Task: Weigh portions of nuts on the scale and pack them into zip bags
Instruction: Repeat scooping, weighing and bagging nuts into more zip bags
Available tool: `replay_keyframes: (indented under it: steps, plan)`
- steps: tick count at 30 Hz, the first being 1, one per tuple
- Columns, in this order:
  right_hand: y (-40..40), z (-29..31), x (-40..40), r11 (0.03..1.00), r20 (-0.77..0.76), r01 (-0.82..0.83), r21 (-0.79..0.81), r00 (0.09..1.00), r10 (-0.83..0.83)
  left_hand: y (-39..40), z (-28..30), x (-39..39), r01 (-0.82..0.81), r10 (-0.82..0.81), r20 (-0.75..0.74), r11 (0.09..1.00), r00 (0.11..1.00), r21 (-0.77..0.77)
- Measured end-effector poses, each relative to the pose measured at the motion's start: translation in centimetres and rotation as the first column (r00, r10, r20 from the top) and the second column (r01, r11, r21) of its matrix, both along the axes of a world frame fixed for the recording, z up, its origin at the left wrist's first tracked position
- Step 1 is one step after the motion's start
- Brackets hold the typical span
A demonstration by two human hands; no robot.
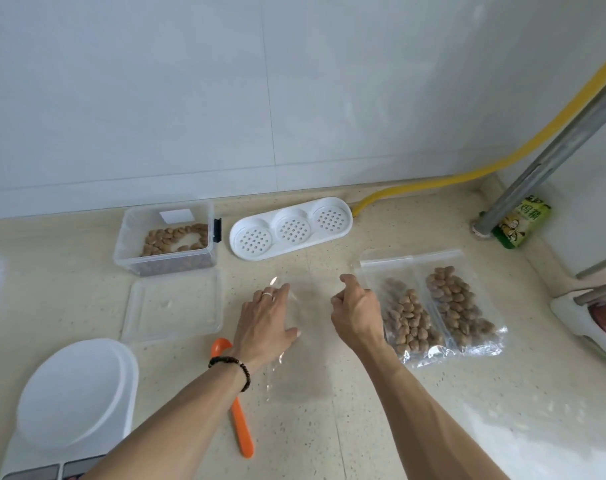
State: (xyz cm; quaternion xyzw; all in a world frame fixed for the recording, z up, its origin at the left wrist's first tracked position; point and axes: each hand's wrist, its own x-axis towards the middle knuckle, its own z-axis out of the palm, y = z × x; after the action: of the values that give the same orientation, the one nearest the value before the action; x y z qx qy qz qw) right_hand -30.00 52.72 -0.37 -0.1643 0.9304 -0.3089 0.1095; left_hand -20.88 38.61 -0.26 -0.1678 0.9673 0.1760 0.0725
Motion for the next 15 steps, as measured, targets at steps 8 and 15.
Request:
replay_keyframes:
  steps: [8,15]
  plan:
    - [1.2,5.4,-2.0,0.857,0.232,0.309,-0.412,0.945,-0.229,-0.3,3.1,-1.8,-0.172,0.327,-0.128,0.746,0.936,0.643]
    - [-0.6,9.8,-1.6,0.670,0.411,0.412,-0.617,0.895,-0.172,-3.8,8.1,-0.9,-0.094,0.291,-0.176,0.718,0.940,0.689]
